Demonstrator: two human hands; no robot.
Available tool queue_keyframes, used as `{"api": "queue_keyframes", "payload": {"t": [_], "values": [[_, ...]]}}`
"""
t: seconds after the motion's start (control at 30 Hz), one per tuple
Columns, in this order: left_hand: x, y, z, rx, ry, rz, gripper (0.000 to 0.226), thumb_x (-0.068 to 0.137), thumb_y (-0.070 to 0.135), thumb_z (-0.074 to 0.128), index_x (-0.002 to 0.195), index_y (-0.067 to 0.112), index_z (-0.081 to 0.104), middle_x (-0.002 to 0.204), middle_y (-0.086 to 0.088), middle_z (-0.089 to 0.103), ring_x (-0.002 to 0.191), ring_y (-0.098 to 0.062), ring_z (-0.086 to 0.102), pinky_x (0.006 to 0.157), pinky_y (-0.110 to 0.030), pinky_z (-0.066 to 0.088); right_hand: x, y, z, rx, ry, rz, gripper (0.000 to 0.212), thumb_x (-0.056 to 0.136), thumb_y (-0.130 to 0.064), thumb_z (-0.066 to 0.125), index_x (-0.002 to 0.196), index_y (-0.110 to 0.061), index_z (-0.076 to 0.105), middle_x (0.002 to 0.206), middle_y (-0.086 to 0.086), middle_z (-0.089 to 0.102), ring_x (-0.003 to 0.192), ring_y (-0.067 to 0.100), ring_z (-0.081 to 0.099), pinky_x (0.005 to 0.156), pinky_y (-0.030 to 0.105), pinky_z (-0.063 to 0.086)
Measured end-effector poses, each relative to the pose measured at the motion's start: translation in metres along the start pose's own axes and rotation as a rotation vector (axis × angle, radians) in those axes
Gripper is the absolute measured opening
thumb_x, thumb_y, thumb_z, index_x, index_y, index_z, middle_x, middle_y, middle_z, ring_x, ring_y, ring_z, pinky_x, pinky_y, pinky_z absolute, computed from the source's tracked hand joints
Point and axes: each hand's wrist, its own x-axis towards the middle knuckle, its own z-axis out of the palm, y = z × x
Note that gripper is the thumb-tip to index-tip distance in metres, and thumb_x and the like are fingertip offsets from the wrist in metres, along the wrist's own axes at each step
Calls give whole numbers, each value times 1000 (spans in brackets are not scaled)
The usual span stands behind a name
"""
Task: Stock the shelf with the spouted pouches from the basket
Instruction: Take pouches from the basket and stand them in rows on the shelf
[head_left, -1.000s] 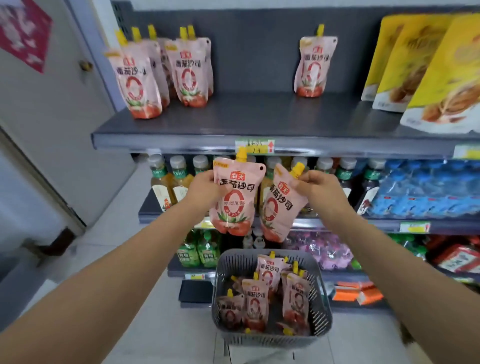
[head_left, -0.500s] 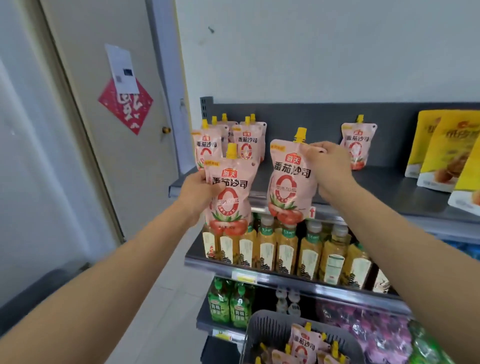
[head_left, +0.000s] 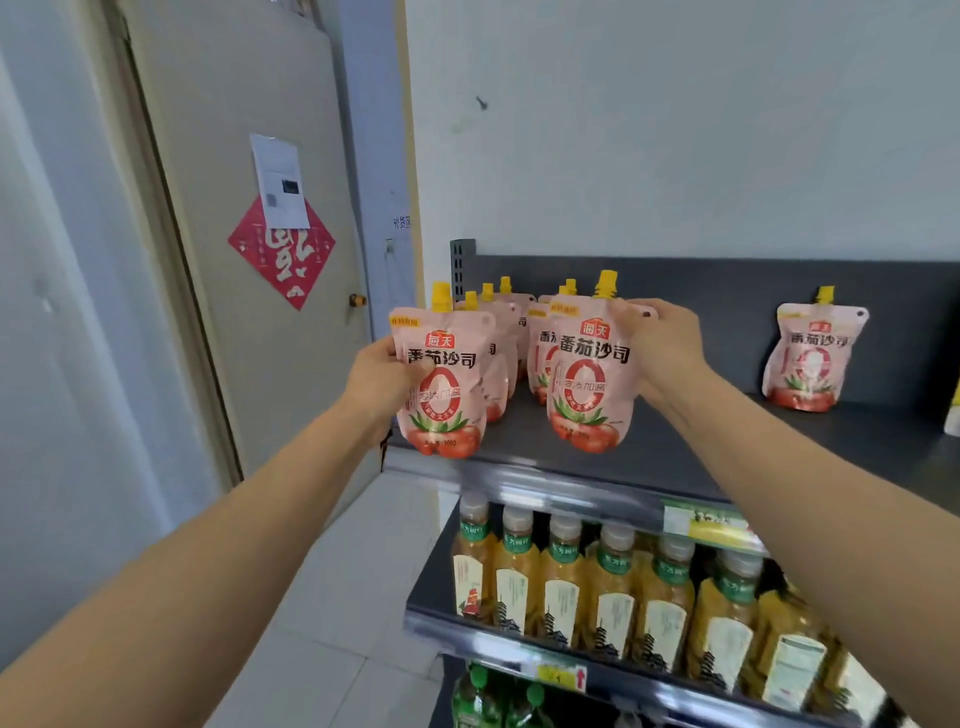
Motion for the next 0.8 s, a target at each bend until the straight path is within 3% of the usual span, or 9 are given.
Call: {"api": "queue_keyframes", "payload": {"t": [0.13, 0.23, 0.33, 0.6, 0.7, 0.8], "values": [[35, -13, 0, 6, -44, -12, 26, 85, -5, 57, 85, 21, 62, 98, -8, 68, 89, -24, 66, 81, -39, 53, 23, 14, 19, -37, 6, 23, 18, 88, -20, 58, 70, -24, 60, 67, -4, 69, 57, 13, 67, 57, 33, 58], [54, -23, 6, -12, -94, -29, 28, 85, -6, 56, 84, 22, 62, 94, -6, 68, 82, -18, 67, 73, -33, 54, 37, 27, 29, -30, -6, 57, 13, 88, -24, 60, 76, -20, 62, 69, -2, 70, 57, 14, 69, 60, 36, 58], [71, -35, 10, 8, -121, -50, 26, 85, -6, 56, 93, 18, 63, 104, -11, 69, 94, -26, 66, 86, -41, 53, 50, 38, 39, -10, -15, 82, 12, 87, -25, 62, 79, -16, 63, 66, -2, 71, 52, 11, 69, 53, 32, 58], [94, -57, 7, -52, -213, -85, 29, 87, -5, 55, 112, 8, 60, 116, -17, 65, 106, -31, 63, 95, -46, 50, 74, 68, 45, 19, -63, 132, 4, 86, -20, 62, 86, -17, 64, 85, 5, 73, 77, 23, 71, 72, 42, 58], [96, -60, 5, -59, -269, -99, 32, 86, -6, 55, 116, 6, 59, 116, -15, 65, 107, -30, 62, 96, -45, 48, 72, 78, 38, 45, -161, 144, 25, 81, -20, 69, 103, -11, 63, 96, 8, 74, 84, 24, 72, 74, 41, 58], [94, -66, 3, -37, -344, -119, 28, 83, -5, 60, 106, 11, 62, 111, -10, 67, 103, -27, 63, 91, -41, 50, 66, 93, 31, -43, -274, 179, 35, 77, -12, 72, 110, -13, 63, 101, 5, 73, 88, 22, 71, 74, 37, 57]]}}
